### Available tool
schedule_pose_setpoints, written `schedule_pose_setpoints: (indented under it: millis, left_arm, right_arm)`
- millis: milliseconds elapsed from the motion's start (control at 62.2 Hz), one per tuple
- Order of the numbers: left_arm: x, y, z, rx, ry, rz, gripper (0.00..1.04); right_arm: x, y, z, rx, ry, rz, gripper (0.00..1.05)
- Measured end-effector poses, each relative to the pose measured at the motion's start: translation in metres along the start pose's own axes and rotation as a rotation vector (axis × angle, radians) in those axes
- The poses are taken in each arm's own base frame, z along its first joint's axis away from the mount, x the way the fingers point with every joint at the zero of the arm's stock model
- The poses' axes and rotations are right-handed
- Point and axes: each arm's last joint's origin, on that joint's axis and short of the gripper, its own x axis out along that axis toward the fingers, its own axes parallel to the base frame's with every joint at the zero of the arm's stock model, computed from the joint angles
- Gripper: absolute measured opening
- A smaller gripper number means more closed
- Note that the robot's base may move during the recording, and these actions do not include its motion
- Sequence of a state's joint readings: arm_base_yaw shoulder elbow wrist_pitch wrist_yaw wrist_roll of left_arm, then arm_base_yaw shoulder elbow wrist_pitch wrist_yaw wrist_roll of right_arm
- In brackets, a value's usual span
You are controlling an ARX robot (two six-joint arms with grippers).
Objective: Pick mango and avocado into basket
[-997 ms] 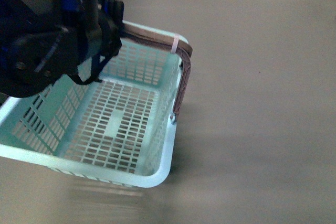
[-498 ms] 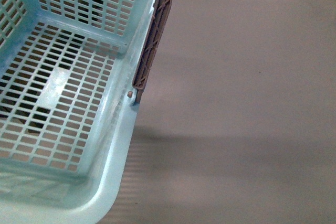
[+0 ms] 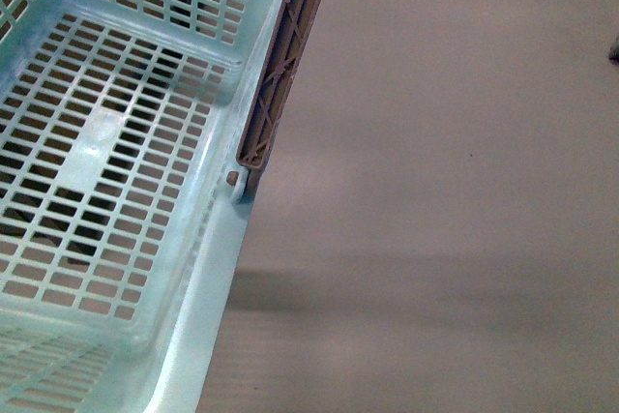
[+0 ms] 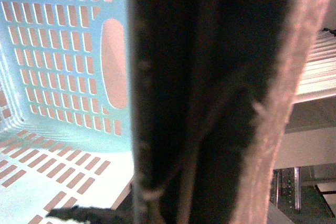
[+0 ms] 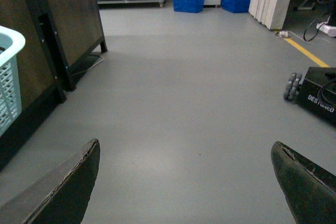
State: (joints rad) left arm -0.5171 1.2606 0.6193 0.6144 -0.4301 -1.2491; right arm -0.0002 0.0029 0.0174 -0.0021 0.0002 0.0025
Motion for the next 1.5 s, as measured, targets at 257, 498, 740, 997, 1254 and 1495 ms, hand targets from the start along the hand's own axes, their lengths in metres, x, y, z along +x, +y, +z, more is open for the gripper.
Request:
schedule_pose_setpoints:
  millis: [257,498,740,997,1254,1495]
  left_arm:
    - [0.0000,-0.0001,-0.0001,0.003,0.004,-0.002,0.14]
    - [0.0000,0.0000,0.0000,0.004,0.000,0.000,0.14]
    - [0.0000,-0.0001,-0.0001,0.004,0.002,-0.001,0.14]
    - [0.0000,0.0001,-0.0001,0.004,0.003,-0.001,0.14]
    - [0.0000,0.0001,-0.0001,0.004,0.003,-0.001,0.14]
    - [0.0000,0.0001,-0.0001,0.004,0.003,-0.001,0.14]
  right_arm:
    - [0.0000,0.0000,0.0000,0.000,0.000,0.000,0.96]
    - [0.0000,0.0000,0.0000,0.000,0.000,0.000,0.96]
    - [0.0000,0.0000,0.0000,0.000,0.000,0.000,0.96]
    - [0.0000,0.0000,0.0000,0.000,0.000,0.000,0.96]
    - [0.0000,0.0000,0.0000,0.000,0.000,0.000,0.96]
    - [0.0000,0.0000,0.0000,0.001,0.000,0.000,0.96]
